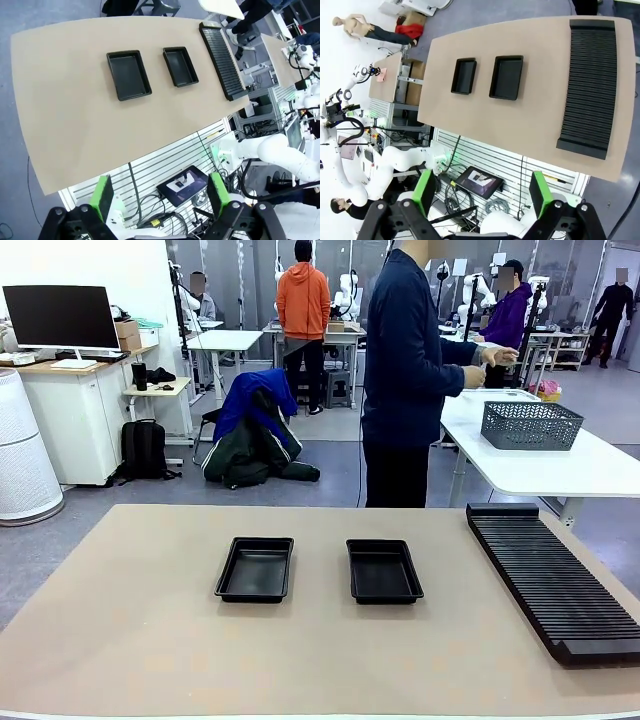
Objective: Inspect and transfer BCBs to ESD trays.
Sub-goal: Pick up the Blank PCB from the PCB Rack and place it in the left ESD tray.
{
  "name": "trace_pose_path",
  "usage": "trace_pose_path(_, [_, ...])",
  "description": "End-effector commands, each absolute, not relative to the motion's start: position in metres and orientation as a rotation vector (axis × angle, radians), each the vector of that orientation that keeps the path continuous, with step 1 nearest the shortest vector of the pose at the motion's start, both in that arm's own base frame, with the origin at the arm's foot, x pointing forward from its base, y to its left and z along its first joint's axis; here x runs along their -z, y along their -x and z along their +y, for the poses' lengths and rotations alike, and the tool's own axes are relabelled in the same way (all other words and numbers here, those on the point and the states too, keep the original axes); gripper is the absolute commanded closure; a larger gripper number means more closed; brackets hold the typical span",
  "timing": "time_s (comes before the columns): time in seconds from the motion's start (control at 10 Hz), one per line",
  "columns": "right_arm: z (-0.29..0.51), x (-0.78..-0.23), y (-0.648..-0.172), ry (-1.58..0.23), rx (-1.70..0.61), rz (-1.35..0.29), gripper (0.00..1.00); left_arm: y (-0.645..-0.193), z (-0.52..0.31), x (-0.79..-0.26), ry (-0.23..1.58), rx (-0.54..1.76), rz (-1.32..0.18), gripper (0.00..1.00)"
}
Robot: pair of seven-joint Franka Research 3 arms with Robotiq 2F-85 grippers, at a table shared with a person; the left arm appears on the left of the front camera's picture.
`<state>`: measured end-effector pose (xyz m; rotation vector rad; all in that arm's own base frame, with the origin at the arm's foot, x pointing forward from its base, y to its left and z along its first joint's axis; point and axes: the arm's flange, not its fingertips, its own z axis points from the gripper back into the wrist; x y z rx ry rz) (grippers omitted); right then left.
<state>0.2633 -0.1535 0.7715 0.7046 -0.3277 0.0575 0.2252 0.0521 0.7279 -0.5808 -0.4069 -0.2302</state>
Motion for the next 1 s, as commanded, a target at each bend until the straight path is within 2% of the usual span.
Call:
trace_pose_path(0.0, [-0.151, -0.774, -0.261, -0.716, -0.061, -0.383, 0.00, -0.217, 0.052, -0.720, 0.612, 0.215, -0.445, 0.00])
trace_pose_path(0.9, [-0.158, -0.774, -0.275, -0.703, -0.024, -0.353, 0.00, -0.200, 0.054, -0.726, 0.584, 0.123, -0.433, 0.00])
